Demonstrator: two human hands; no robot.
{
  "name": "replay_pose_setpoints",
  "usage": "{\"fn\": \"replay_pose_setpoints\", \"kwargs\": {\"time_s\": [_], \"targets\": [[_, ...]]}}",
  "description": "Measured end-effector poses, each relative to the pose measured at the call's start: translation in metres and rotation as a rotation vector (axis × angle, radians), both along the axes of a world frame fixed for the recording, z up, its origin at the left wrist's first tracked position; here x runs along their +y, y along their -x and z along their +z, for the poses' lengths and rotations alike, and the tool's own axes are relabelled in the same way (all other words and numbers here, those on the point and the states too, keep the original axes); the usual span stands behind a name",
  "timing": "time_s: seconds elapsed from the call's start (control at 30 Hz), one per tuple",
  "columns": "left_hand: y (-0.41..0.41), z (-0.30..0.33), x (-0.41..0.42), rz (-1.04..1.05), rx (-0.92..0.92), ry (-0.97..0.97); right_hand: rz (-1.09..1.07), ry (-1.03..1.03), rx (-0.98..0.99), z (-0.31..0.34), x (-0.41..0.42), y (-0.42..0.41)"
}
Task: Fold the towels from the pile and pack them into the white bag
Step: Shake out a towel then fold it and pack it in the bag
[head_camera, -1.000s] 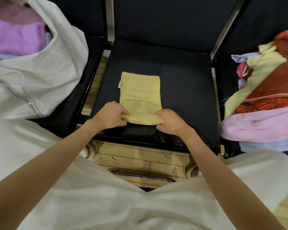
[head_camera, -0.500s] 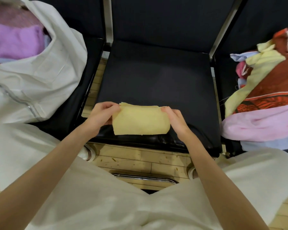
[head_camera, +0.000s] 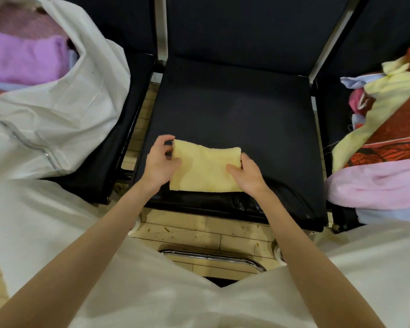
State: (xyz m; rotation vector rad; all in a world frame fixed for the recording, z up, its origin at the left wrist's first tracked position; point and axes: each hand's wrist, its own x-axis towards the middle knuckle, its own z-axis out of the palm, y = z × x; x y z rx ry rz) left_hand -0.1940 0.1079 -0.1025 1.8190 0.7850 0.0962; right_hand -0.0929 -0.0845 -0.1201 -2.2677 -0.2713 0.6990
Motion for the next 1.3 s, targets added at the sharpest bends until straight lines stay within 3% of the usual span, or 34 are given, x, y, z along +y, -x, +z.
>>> {"fn": "replay_pose_setpoints", "kwargs": {"time_s": [0.17,0.3,0.57,0.77,0.87,0.97,1.1,1.3], "targets": [[-0.003,-0.012,-0.007,0.016,0.065,-0.238,-0.071,0.175,-0.080,-0.011,0.005,0.000],[-0.001,-0.019,-0.007,-0.007,0.256,-0.335,-0.088,0.281,-0.083,-0.008,0.011,-0.002],[-0.004,-0.007,-0.021,-0.085,0.500,-0.379,-0.028,0.234,-0.001,-0.002,0.012,-0.009],[0.004,0.010,-0.016,0.157,0.265,-0.126,-0.128,0.099,-0.143,0.013,0.029,-0.004],[0.008,0.032,0.005,0.287,0.116,-0.058,-0.137,-0.126,-0.093,0.026,0.054,0.002],[0.013,0.051,0.038,0.379,0.015,-0.074,-0.198,-0.420,0.134,0.044,0.086,0.008],[0.028,0.078,0.088,0.424,-0.094,-0.192,-0.164,-0.589,0.374,0.071,0.140,0.007],[0.054,0.107,0.162,0.487,-0.175,-0.316,-0.051,-0.641,0.284,0.102,0.215,0.013]]}}
